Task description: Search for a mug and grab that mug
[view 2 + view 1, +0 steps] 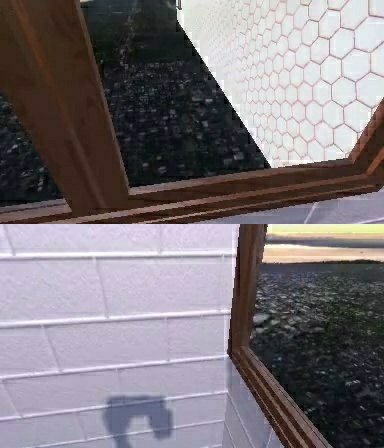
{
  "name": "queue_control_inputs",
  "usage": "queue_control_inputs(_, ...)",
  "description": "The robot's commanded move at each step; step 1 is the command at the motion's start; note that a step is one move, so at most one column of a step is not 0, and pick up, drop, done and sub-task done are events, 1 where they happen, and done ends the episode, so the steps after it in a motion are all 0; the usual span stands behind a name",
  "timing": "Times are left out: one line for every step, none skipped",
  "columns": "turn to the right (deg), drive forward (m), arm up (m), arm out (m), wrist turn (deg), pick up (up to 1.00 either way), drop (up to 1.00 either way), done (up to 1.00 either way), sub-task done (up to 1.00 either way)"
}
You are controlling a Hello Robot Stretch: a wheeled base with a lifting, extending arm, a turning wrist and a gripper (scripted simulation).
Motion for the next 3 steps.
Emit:
queue_control_inputs(-45.0, 0.0, 0.0, 0.0, 0.0, 0.0, 0.0, 0.0, 0.0)
queue_control_inputs(-45.0, 0.0, 0.0, 0.0, 0.0, 0.0, 0.0, 0.0, 0.0)
queue_control_inputs(-45.0, 0.0, 0.0, 0.0, 0.0, 0.0, 0.0, 0.0, 0.0)
